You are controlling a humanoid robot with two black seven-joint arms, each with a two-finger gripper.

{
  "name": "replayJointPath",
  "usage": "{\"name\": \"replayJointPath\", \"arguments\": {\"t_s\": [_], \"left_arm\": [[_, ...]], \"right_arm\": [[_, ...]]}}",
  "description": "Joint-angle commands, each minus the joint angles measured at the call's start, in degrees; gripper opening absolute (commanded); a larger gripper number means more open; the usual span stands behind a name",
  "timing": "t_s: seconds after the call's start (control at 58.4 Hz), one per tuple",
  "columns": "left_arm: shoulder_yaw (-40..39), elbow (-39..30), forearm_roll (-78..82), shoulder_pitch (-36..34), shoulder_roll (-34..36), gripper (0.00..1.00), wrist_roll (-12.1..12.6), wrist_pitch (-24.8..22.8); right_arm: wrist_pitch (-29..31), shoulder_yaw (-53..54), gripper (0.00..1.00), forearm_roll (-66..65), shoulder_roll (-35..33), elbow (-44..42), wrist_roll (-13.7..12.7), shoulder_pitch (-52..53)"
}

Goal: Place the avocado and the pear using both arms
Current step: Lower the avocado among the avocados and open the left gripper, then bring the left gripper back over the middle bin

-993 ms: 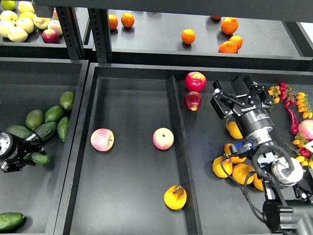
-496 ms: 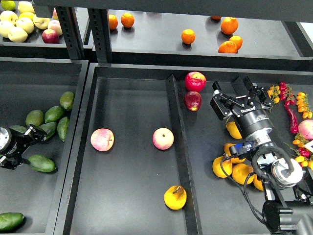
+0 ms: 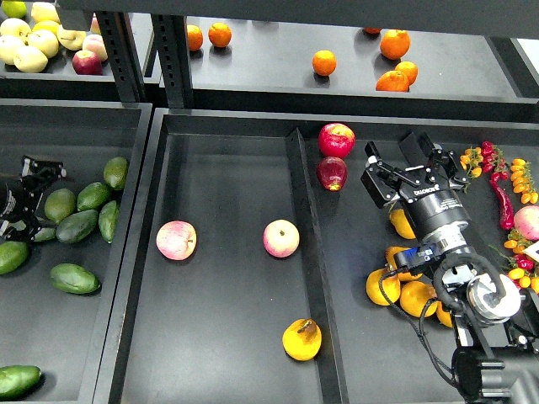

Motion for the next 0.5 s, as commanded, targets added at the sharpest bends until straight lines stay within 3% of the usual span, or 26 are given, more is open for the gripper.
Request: {"name": "replayJointPath", "arguments": {"t_s": [0.0,0.36,0.479], "left_arm": [[-8.1,-2.2,-1.0,1.8,-3.0,0.99,0.0,0.0],[-26.9,-15.2,-1.0,16.9,-14.0,0.99,0.0,0.0],[-32.9,-19.0,-1.0,21.6,-19.0,0.99,0.0,0.0]], "right_arm": [[0.1,-0.1,1.00,0.0,0.0,-0.1,0.1,-0.4],[0.1,-0.6,1.00,-0.1,0.0,-0.4,-1.4,-3.5],[2.8,-0.5,1.00,-0.2,0.0,-0.8,-2.6,-3.5]]}}
